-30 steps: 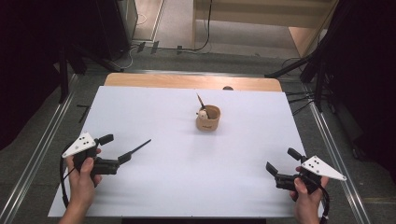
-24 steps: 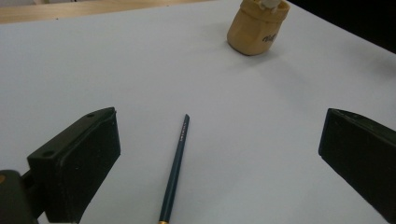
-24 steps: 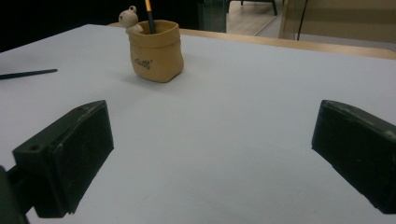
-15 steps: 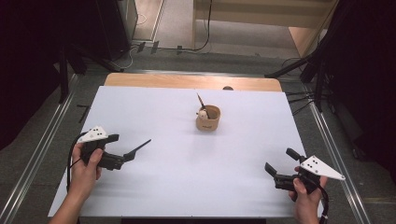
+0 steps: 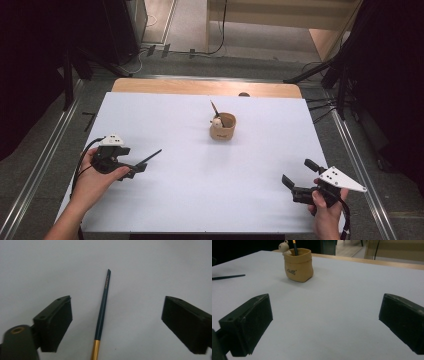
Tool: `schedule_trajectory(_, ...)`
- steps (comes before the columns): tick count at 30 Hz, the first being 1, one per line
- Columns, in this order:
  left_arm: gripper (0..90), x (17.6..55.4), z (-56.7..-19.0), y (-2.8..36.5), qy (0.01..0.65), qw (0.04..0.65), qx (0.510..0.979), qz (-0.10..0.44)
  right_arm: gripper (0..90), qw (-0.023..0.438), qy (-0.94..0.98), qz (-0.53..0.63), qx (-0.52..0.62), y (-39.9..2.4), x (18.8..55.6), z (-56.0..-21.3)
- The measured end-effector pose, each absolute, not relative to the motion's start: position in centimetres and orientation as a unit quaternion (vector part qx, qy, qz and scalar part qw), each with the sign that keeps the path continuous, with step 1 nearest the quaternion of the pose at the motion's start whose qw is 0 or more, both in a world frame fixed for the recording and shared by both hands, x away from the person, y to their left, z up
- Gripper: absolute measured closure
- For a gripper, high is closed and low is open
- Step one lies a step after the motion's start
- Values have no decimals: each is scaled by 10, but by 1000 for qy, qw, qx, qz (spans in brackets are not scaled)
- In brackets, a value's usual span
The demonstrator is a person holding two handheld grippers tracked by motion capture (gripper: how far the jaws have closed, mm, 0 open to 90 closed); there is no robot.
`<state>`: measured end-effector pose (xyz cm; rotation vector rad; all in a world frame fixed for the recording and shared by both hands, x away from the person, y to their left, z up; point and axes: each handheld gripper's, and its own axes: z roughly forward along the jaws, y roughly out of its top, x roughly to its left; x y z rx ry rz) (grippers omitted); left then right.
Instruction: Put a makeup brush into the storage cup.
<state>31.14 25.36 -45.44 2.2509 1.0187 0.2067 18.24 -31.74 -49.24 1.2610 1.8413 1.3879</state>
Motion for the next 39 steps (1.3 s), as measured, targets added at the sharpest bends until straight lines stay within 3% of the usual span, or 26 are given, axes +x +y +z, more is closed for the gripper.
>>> schedule_trajectory(15, 485, 317, -456, 251, 393, 257, 880, 75, 0, 251, 678, 511, 465, -315, 183, -493)
schedule_trajectory(29, 638, 323, -461, 250, 385, 198, 899, 71, 0, 247, 680, 511, 465, -315, 184, -495)
schedule_trajectory(39, 734, 321, -470, 247, 384, 187, 901, 70, 0, 243, 680, 508, 469, -315, 185, -497)
